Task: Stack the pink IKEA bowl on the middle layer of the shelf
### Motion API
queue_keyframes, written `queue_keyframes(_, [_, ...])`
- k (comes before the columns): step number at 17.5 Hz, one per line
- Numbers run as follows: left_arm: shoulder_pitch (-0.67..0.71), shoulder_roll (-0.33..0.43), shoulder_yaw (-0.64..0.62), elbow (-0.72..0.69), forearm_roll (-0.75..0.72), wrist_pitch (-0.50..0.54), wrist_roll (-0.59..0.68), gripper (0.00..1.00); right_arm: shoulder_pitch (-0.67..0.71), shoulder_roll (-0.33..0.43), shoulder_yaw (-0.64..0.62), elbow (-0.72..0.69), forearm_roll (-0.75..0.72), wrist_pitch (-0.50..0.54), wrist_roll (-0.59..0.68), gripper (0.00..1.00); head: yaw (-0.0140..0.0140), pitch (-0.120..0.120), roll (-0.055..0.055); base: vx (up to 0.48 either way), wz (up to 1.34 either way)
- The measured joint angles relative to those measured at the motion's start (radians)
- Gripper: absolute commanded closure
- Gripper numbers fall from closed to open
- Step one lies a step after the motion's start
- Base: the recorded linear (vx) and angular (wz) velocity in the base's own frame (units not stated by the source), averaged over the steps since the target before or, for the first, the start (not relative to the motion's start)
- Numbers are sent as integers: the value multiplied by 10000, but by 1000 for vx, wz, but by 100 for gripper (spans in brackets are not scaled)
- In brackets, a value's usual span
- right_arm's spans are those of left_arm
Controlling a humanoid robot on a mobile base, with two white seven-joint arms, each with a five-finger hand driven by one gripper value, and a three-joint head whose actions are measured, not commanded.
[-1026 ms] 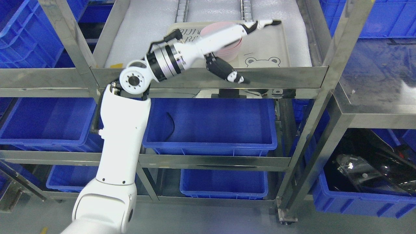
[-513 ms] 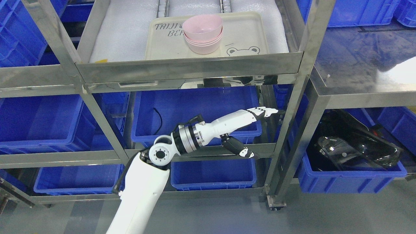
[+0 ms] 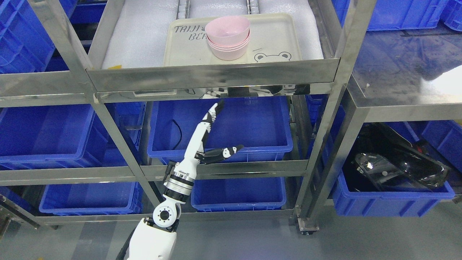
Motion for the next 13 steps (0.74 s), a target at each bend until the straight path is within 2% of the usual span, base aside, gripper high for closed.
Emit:
queue_keyframes(4, [204, -9, 556, 210, 944, 1247, 516, 0, 0, 0, 0, 0, 0, 0, 0, 0, 0, -1, 0, 0, 0])
queue_keyframes(7, [271, -12, 834, 298, 1347, 1726, 595, 0, 0, 0, 0, 0, 0, 0, 0, 0, 0, -2, 0, 0, 0])
queue_keyframes(13, [334, -17, 1220, 409, 1706, 1960, 599, 0, 0, 0, 0, 0, 0, 0, 0, 0, 0, -2, 0, 0, 0])
